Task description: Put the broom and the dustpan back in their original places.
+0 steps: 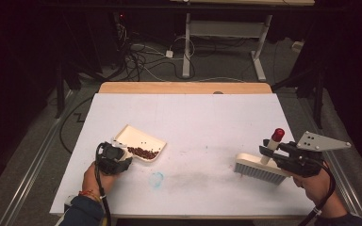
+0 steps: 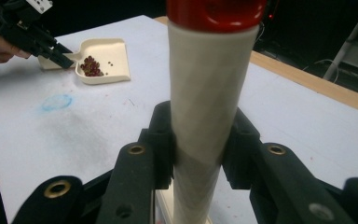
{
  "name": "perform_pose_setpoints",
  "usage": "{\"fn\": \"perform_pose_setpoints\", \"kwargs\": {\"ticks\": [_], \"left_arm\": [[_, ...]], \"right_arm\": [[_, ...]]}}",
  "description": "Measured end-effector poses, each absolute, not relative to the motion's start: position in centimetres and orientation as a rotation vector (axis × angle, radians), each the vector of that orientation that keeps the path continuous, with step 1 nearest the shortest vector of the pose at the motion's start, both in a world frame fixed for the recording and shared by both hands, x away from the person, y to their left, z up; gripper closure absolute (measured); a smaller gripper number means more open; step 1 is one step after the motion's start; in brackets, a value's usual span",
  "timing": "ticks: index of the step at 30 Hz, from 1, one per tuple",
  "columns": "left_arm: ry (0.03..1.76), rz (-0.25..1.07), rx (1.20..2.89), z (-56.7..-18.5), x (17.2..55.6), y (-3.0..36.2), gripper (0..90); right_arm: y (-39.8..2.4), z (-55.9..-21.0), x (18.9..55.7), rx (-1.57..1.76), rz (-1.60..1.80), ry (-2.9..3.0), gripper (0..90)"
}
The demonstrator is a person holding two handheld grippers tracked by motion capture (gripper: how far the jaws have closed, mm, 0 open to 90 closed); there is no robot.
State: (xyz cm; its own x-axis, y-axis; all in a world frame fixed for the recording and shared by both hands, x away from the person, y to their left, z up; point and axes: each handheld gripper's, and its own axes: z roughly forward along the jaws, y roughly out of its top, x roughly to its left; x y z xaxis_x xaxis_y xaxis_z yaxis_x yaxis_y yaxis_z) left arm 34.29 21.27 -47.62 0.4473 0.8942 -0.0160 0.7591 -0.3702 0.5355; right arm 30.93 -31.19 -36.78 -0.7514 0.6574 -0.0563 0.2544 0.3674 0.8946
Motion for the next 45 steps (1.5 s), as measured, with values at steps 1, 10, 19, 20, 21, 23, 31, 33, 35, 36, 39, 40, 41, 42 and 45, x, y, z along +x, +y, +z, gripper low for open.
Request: {"fn": "perform_pose_setpoints", "kwargs": {"ticks": [1, 10, 19, 20, 21, 23, 31, 33, 35, 36, 39, 40, 41, 42, 45], "left_arm": [[1.399, 0.382, 2.223, -47.7, 34.4, 21.3, 63.8], [1.535, 0.400, 2.108, -48.3, 36.2, 21.1, 63.7], [1.596, 0.401, 2.029, -48.5, 37.0, 19.9, 52.1], [1.591, 0.382, 2.016, -48.5, 36.9, 19.8, 51.5], [1.587, 0.375, 2.016, -48.5, 36.8, 19.7, 50.4], [1.571, 0.365, 2.027, -48.5, 36.6, 19.6, 46.7], [1.431, 0.359, 2.047, -47.7, 34.8, 19.7, 41.1], [1.366, 0.422, 2.045, -47.0, 33.9, 20.1, 40.6], [1.311, 0.455, 2.024, -46.4, 33.1, 20.7, 38.8], [1.293, 0.477, 2.009, -46.2, 32.8, 21.0, 33.4], [1.230, 0.496, 1.991, -46.1, 32.0, 21.9, 28.5], [1.214, 0.498, 1.993, -46.2, 31.8, 22.1, 27.8], [1.190, 0.505, 2.004, -46.2, 31.6, 22.2, 26.5], [1.166, 0.518, 2.011, -46.3, 31.3, 22.3, 25.5], [1.101, 0.554, 2.039, -46.7, 30.7, 22.5, 22.8]], "right_arm": [[-31.3, -36.8, 31.1, 0.796, 1.346, 2.235, 69.4], [-31.1, -36.6, 34.1, 0.814, 1.331, 2.276, 69.0], [-29.3, -37.3, 40.5, 0.963, 1.228, 2.288, 64.7], [-29.1, -37.5, 41.2, 0.978, 1.202, 2.289, 63.5], [-29.0, -37.7, 41.9, 0.995, 1.172, 2.279, 62.9], [-28.7, -38.1, 43.3, 1.035, 1.139, 2.275, 62.1], [-27.4, -40.1, 46.5, 1.160, 1.020, 2.210, 60.6], [-27.0, -40.5, 47.0, 1.176, 0.974, 2.197, 59.9], [-26.7, -40.8, 47.4, 1.199, 0.914, 2.160, 58.2], [-26.6, -40.9, 47.5, 1.211, 0.900, 2.145, 57.9], [-26.6, -40.9, 47.6, 1.232, 0.907, 2.095, 56.1], [-26.6, -40.9, 47.7, 1.229, 0.910, 2.092, 56.0], [-26.5, -40.8, 47.6, 1.230, 0.908, 2.093, 54.8], [-26.4, -40.9, 47.5, 1.225, 0.901, 2.087, 53.8], [-26.2, -40.9, 47.2, 1.214, 0.916, 2.073, 51.7]]}}
